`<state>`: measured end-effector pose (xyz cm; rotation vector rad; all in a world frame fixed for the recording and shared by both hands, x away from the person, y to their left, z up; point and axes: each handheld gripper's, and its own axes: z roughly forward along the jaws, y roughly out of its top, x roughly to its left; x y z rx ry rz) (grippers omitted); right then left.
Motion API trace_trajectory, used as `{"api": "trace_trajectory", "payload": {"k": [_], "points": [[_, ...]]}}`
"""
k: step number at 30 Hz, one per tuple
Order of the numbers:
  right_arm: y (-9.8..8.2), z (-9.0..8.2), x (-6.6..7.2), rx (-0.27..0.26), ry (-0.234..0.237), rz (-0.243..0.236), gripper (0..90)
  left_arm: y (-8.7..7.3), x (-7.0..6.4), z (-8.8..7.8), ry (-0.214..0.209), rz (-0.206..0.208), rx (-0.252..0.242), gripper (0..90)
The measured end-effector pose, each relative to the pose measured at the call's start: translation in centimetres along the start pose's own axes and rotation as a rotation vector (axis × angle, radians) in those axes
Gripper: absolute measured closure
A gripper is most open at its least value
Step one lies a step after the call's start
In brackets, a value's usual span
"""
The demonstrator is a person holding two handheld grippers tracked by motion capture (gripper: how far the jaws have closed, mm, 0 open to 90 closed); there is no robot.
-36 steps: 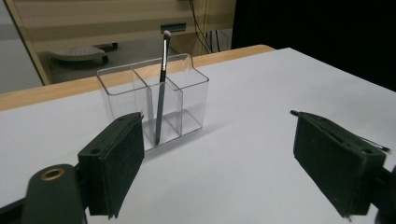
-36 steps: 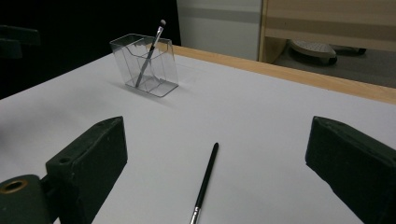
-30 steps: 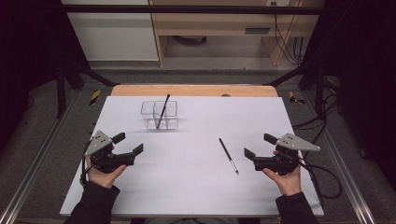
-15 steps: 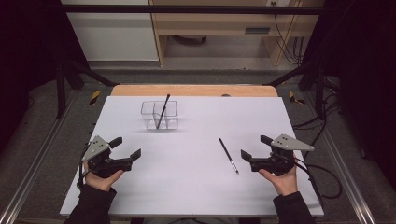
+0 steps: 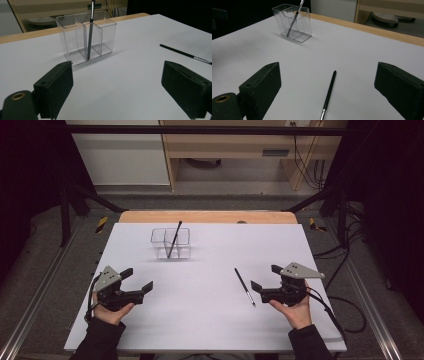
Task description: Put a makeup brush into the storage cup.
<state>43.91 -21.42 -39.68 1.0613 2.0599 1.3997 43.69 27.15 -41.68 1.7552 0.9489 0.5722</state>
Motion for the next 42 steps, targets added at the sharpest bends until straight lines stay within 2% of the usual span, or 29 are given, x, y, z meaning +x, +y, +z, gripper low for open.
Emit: {"api": "trace_trajectory", "payload": {"k": [7, 13, 16, 22, 30, 34, 39, 42], "points": [[-0.1, 1.6, 0.2, 0.053, -0.007, -0.019, 9.3, -0.1, -0.1, 0.3, 0.004, 0.007, 0.011, 10.3], [-0.4, 3.2, 0.0, 0.088, -0.015, 0.000, 12.5, -0.1, -0.1, 0.3, 0.003, 0.013, 0.013, 10.4], [-0.5, 4.5, 0.0, 0.121, -0.031, -0.012, 14.3, -0.2, 0.0, 0.4, 0.003, 0.015, 0.021, 10.4], [-1.0, 6.2, 0.0, 0.182, -0.031, -0.022, 16.4, -0.2, 0.0, 0.6, 0.004, 0.020, 0.027, 10.5], [-1.5, 7.5, -0.1, 0.241, -0.044, -0.013, 20.3, -0.3, 0.0, 0.8, 0.007, 0.027, 0.047, 10.6], [-1.8, 8.5, -0.1, 0.265, -0.034, -0.036, 22.6, -0.3, 0.0, 0.9, 0.006, 0.031, 0.049, 10.5], [-2.4, 9.5, -0.3, 0.314, -0.047, -0.042, 25.4, -0.3, 0.0, 0.8, 0.003, 0.029, 0.047, 10.6], [-2.5, 9.7, -0.4, 0.320, -0.037, -0.040, 28.8, -0.3, 0.0, 0.9, 0.003, 0.027, 0.048, 10.6]]}}
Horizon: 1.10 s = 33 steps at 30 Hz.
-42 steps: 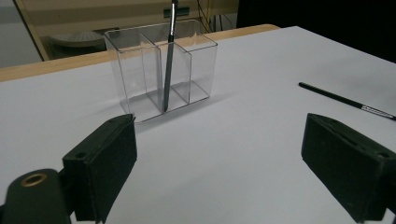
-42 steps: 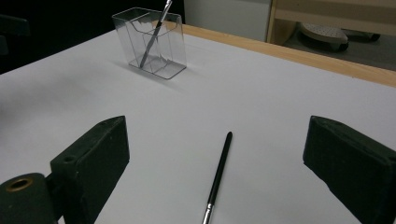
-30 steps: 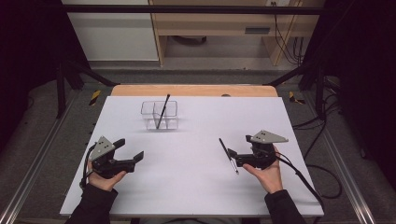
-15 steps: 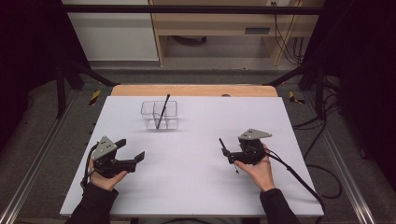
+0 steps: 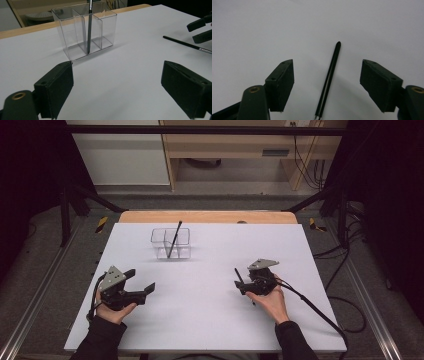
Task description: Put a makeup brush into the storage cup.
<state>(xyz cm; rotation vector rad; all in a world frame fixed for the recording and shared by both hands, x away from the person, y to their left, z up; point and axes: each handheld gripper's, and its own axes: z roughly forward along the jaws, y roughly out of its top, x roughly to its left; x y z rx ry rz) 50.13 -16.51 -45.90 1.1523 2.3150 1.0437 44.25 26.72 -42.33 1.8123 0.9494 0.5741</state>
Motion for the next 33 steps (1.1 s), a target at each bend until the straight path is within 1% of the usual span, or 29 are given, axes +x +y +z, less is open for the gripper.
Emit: {"api": "trace_trajectory", "payload": {"k": [3, 4, 5, 6, 7, 8, 12, 16, 17, 18, 19, 23, 24, 29, 30, 31, 33], "points": [[-0.1, 0.2, 0.0, 0.012, 0.000, -0.005, 31.4, 0.0, 0.0, 0.0, -0.001, 0.005, 0.005, 10.6], [-0.2, 0.5, 0.0, 0.028, -0.007, -0.015, 34.2, 0.0, 0.0, 0.0, -0.001, 0.000, 0.001, 10.6], [-0.2, 0.5, 0.0, 0.040, -0.010, -0.016, 35.8, 0.0, 0.0, 0.0, -0.001, 0.000, 0.001, 10.7], [-0.3, 0.6, 0.0, 0.039, -0.011, -0.032, 37.9, 0.0, 0.0, 0.0, -0.002, 0.000, 0.001, 10.7], [-0.3, 0.6, 0.0, 0.039, -0.011, -0.032, 37.9, 0.0, 0.0, 0.0, -0.002, 0.000, 0.001, 10.7], [-0.4, 0.7, 0.0, 0.054, -0.015, -0.028, 42.8, 0.0, 0.0, 0.0, -0.003, 0.000, 0.001, 10.8], [-0.6, 0.9, 0.0, 0.078, -0.015, -0.028, 52.3, 0.0, 0.0, 0.1, -0.003, 0.001, 0.006, 10.9], [-0.7, 1.1, 0.0, 0.108, -0.012, -0.031, 58.9, 0.0, 0.0, 0.1, -0.003, 0.003, 0.008, 11.0], [-0.7, 1.1, 0.0, 0.108, -0.012, -0.031, 58.9, 0.0, 0.0, 0.1, -0.004, 0.002, 0.007, 11.0], [-0.8, 1.2, 0.0, 0.117, -0.014, -0.032, 62.1, 0.0, 0.0, 0.1, -0.003, 0.003, 0.008, 11.1], [-0.8, 1.2, 0.0, 0.117, -0.006, -0.019, 63.4, 0.0, 0.0, 0.1, -0.003, 0.003, 0.008, 11.1], [-0.8, 1.1, -0.1, 0.124, -0.001, -0.022, 69.0, 0.0, -0.1, 0.1, -0.003, 0.003, 0.008, 11.1], [-0.8, 1.1, -0.1, 0.124, -0.001, -0.022, 69.0, 0.0, -0.1, 0.1, -0.003, 0.003, 0.008, 11.2], [-0.8, 1.1, 0.0, 0.129, 0.002, -0.011, 75.9, 0.0, -0.1, 0.1, -0.005, 0.003, 0.011, 11.3], [-0.8, 1.1, 0.0, 0.129, 0.002, -0.011, 75.9, 0.0, -0.1, 0.1, -0.005, 0.003, 0.011, 11.3], [-0.8, 1.0, 0.0, 0.130, 0.002, -0.013, 79.2, 0.0, -0.1, 0.1, -0.004, 0.003, 0.012, 11.3], [-0.8, 1.0, 0.0, 0.132, 0.003, -0.011, 79.6, 0.0, -0.1, 0.1, -0.005, 0.003, 0.012, 11.4]]}}
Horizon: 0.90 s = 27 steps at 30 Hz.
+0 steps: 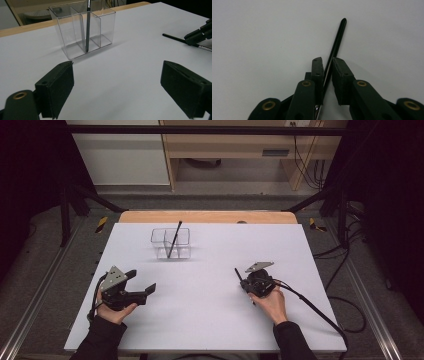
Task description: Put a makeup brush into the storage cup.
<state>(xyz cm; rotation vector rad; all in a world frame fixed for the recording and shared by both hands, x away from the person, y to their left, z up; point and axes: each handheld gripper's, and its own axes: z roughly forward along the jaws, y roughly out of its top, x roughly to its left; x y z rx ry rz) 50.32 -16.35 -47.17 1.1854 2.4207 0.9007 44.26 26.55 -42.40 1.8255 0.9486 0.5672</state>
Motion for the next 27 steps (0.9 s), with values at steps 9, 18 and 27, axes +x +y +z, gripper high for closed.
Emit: {"api": "trace_trajectory", "payload": {"k": [9, 18, 27], "points": [[0.01, -0.07, -0.04, 0.004, 0.001, -0.008, 83.6, 0.00, -0.02, 0.00, -0.002, 0.001, 0.001, 11.6], [-0.04, -0.11, 0.13, -0.010, 0.053, -0.059, 83.9, 0.02, -0.05, -0.03, -0.003, 0.004, -0.002, 11.7], [-0.13, -0.14, 0.26, -0.003, 0.054, -0.074, 77.0, 0.02, -0.13, -0.01, -0.005, 0.014, 0.005, 11.8]]}}
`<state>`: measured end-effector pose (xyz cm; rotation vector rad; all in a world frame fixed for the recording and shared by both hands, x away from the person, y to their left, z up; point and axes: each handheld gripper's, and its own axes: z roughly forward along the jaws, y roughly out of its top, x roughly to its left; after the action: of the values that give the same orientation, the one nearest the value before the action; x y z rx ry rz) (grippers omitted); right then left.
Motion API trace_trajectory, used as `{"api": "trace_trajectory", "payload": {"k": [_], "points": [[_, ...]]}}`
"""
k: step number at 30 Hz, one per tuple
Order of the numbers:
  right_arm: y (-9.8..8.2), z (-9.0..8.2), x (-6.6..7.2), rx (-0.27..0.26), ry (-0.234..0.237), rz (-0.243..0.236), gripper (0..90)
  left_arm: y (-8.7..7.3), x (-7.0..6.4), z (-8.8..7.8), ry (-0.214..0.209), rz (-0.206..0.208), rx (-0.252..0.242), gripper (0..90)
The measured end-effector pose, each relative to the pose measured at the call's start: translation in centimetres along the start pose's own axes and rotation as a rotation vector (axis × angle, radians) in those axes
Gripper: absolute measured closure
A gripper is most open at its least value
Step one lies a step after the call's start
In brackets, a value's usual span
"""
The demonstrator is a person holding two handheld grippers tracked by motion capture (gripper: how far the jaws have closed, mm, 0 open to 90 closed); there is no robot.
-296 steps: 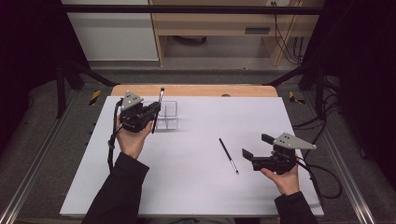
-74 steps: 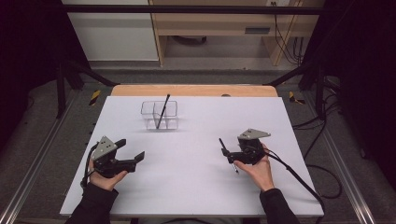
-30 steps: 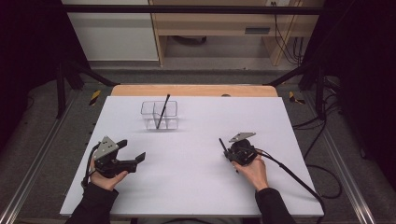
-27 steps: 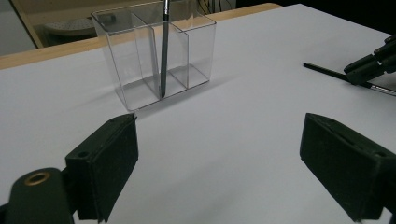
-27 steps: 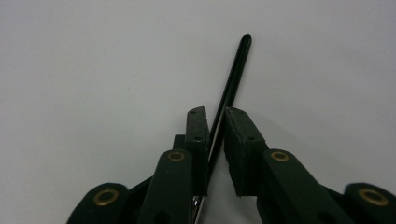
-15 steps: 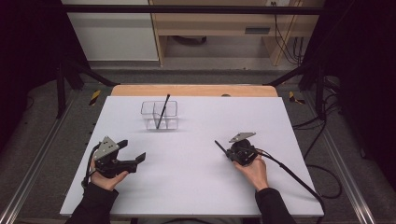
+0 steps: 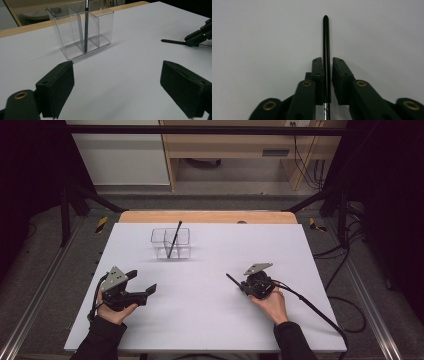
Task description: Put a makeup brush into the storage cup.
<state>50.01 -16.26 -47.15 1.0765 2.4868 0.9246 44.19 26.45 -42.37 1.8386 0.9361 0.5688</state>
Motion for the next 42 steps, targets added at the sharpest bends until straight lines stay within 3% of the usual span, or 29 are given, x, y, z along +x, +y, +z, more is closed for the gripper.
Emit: {"api": "trace_trajectory", "payload": {"k": [7, 11, 13, 14, 19, 27, 32, 42], "points": [[0.8, -1.9, -0.2, -0.020, 0.000, -0.009, 65.5, 0.1, -0.1, 0.0, -0.007, 0.001, -0.002, 11.8], [2.0, -2.9, -0.2, 0.020, -0.024, -0.036, 59.5, 0.1, -0.1, 0.0, -0.010, 0.002, 0.000, 11.8], [2.8, -3.2, -0.3, 0.043, -0.009, -0.042, 57.0, 0.2, -0.1, -0.1, -0.013, 0.000, -0.001, 11.8], [2.8, -3.2, -0.3, 0.043, -0.009, -0.042, 57.0, 0.2, -0.1, -0.1, -0.013, -0.001, -0.002, 11.8], [4.5, -3.0, 0.0, 0.141, 0.013, -0.054, 57.2, 0.2, -0.1, -0.1, -0.017, 0.003, 0.003, 11.6], [4.9, -1.1, 0.3, 0.266, 0.026, -0.103, 61.2, 0.1, -0.1, 0.1, -0.021, 0.006, 0.013, 11.5], [4.7, -0.4, 0.2, 0.301, 0.044, -0.103, 65.9, 0.1, -0.1, 0.1, -0.022, 0.008, 0.018, 11.5], [4.5, 0.4, 0.2, 0.371, 0.017, -0.083, 72.4, 0.1, -0.2, 0.2, -0.024, 0.010, 0.021, 11.6]]}}
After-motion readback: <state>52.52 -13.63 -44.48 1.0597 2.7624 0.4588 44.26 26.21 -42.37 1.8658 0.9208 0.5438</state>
